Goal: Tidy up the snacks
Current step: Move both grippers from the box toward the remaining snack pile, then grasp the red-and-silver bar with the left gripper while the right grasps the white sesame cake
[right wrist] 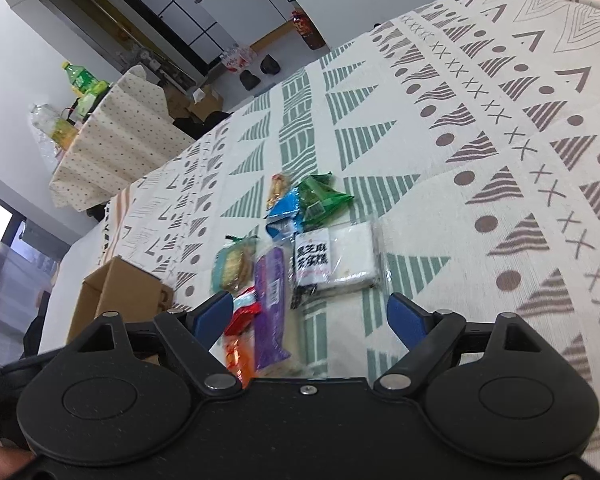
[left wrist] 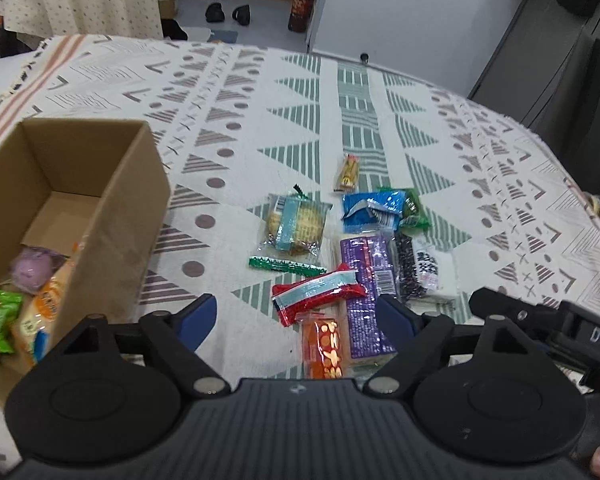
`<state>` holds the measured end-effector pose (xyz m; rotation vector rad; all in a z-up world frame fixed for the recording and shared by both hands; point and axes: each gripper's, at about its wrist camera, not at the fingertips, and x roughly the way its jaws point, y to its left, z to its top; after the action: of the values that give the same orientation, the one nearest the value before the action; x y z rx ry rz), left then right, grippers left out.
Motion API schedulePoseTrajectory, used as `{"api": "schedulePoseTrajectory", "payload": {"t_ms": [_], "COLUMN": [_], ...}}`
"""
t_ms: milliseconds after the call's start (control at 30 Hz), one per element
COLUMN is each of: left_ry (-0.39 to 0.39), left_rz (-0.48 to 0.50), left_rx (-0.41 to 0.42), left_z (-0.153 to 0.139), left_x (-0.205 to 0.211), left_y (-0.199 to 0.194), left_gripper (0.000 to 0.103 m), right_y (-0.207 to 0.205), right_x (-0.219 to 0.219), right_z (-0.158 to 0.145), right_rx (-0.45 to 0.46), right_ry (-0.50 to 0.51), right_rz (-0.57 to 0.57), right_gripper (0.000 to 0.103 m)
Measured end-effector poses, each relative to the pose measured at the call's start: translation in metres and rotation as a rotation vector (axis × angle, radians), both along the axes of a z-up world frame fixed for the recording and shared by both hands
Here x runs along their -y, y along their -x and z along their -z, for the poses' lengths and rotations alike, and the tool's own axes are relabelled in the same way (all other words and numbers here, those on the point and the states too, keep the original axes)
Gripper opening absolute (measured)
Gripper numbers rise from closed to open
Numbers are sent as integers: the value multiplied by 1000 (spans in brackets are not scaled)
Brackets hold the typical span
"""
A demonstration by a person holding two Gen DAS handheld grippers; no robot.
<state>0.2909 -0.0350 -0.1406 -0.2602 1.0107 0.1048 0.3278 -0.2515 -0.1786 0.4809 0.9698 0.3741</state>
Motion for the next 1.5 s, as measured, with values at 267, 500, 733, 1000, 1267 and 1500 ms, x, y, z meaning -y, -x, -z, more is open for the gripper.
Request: {"api": "schedulePoseTrajectory", "payload": {"t_ms": [267, 500, 733, 1000, 1267, 1500], "left_ry": [-1, -17, -34, -41, -37, -36], "left_rz": [15, 39, 42, 50, 56, 28], "left_rx": [-56, -87, -73, -65, -53, -13], "left_z": [33, 53, 60, 61, 54, 39], "left_x": [1, 4, 4, 9, 12, 12], "left_y": [-28, -44, -57, -62, -55, -43], "left_gripper": [78, 75, 69, 44, 19, 19], "right_y": [-28, -44, -53, -56, -53, -46], "right_x": [-3, -14, -20, -25, -30, -23], "right_z": [21, 35, 41, 43, 42, 35], "right_rx": [-36, -49, -41, -23, 21, 3], "right_ry": [26, 61, 74, 95, 191, 166], "right_rz": [7, -23, -48, -62, -107, -101], "right_gripper": [84, 84, 84, 85, 59, 51]}}
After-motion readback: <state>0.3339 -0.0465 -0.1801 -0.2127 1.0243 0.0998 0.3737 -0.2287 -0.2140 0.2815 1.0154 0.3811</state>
